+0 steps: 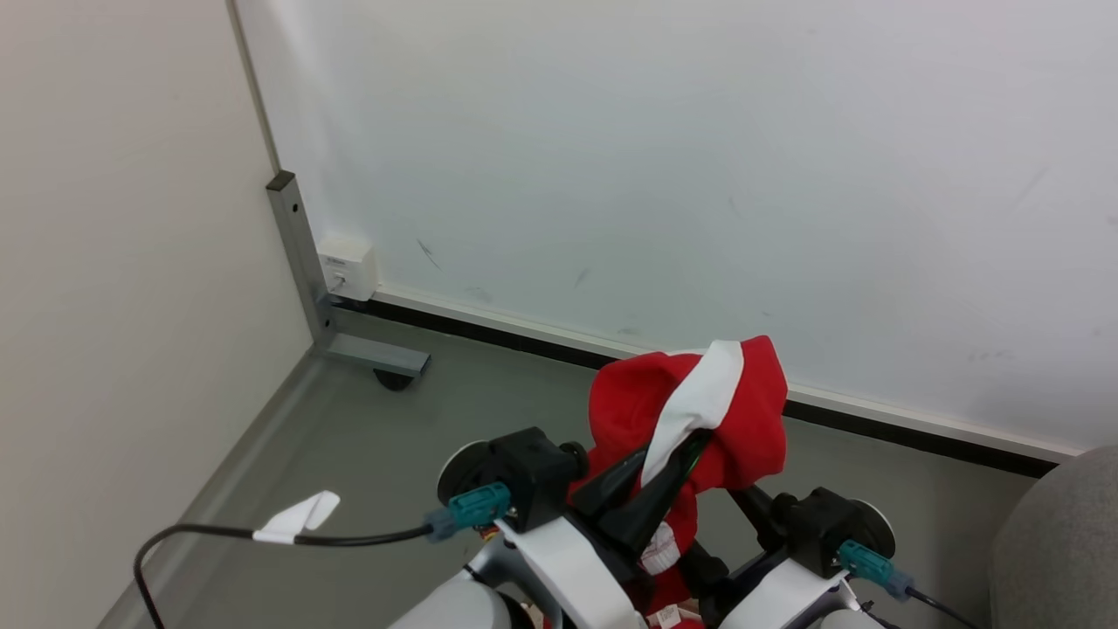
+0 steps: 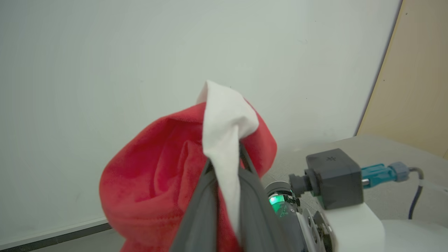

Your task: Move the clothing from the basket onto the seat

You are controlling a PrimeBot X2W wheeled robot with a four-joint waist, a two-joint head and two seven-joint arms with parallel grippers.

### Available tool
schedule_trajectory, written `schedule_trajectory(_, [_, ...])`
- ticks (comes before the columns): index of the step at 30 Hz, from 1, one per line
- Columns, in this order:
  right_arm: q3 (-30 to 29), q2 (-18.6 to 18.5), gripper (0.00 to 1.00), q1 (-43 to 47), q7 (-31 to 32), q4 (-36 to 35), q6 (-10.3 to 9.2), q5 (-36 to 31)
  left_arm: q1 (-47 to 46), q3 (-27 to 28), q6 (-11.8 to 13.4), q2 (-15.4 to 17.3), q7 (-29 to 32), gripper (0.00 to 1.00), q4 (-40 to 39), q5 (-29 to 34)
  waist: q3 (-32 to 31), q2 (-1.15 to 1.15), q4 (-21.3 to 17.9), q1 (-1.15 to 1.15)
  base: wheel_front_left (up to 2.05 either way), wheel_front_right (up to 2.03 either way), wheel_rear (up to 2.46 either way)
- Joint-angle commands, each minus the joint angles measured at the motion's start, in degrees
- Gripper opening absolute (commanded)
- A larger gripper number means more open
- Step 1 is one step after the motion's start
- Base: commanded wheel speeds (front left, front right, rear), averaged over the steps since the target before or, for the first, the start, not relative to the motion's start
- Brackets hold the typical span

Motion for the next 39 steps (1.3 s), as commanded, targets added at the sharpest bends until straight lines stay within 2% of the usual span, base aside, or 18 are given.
schedule_trajectory(1, [0.8, 0.1, 0.91, -0.6, 0.0, -0.4, -0.12, 0.6, 0.5, 0.0, 0.1, 0.3, 0.2, 0.0, -0.3, -0.4, -0.1, 0.0, 0.0, 0.0, 0.0, 0.0, 0.0])
schedule_trajectory(2, [1.2, 0.1, 0.4, -0.9, 0.0, -0.8, -0.12, 0.8, 0.6, 0.0, 0.2, 0.3, 0.2, 0.0, -0.2, -0.5, -0.2, 0.0, 0.0, 0.0, 0.0, 0.0, 0.0])
schedule_trajectory(3, [1.2, 0.2, 0.0, -1.1, 0.0, -1.5, -0.12, 1.0, 0.8, 0.0, 0.3, 0.4, 0.2, 0.0, -0.1, -0.5, -0.2, 0.0, 0.0, 0.0, 0.0, 0.0, 0.0])
schedule_trajectory(16, [-0.9, -1.4, 0.0, 2.9, 0.0, -7.9, -0.12, 4.0, 2.6, 2.2, 2.2, 2.1, -1.3, 0.0, 1.5, -1.7, 0.9, 0.0, -4.2, 0.0, 0.0, 0.0, 0.0])
schedule_trajectory(17, [-1.3, -1.5, 0.0, 3.4, 0.0, -8.4, -0.12, 4.6, 2.8, 2.3, 2.4, 2.1, -1.5, 0.1, 1.7, -1.7, 1.1, 0.0, -4.6, 0.0, 0.0, 0.0, 0.0])
schedule_trajectory(18, [-1.7, -1.6, 0.0, 3.8, 0.0, -8.9, -0.12, 5.2, 2.9, 2.3, 2.5, 2.1, -1.7, 0.39, 1.9, -1.6, 1.2, 0.0, -5.0, 0.0, 0.0, 0.0, 0.0])
schedule_trajectory(19, [-2.1, -1.7, 0.0, 4.1, 0.0, -9.5, -0.12, 5.7, 3.0, 2.4, 2.6, 2.1, -1.8, 0.96, 2.0, -1.7, 1.4, 0.0, -5.5, 0.0, 0.0, 0.0, 0.0])
schedule_trajectory(20, [-2.7, -1.8, 0.0, 4.3, 0.0, -9.9, -0.12, 6.4, 3.1, 2.4, 2.6, 2.1, -1.9, 1.0, 2.0, -1.9, 1.6, 0.0, -6.0, 0.0, 0.0, 0.0, 0.0])
schedule_trajectory(24, [-5.7, -1.1, 0.0, 5.0, 0.0, -12.1, -0.12, 10.3, 3.6, 1.7, 2.3, 1.8, -2.2, 1.0, 2.2, -2.0, 2.2, 0.0, -8.1, 0.0, 0.0, 0.0, 0.0])
schedule_trajectory(29, [-9.2, -1.4, 0.0, 4.3, 0.0, -13.2, -0.12, 11.8, 4.1, 0.6, 1.9, 1.4, -2.7, 1.0, 2.4, -1.7, 3.2, 0.0, -11.3, 0.0, 0.0, 0.0, 0.0])
schedule_trajectory(39, [-17.7, -3.6, 0.0, 5.2, 0.0, -15.3, -0.12, 11.7, 3.1, -1.5, 0.4, 1.5, -4.0, 1.0, 2.5, -0.1, 5.8, 0.0, -23.3, 0.0, 0.0, 0.0, 0.0])
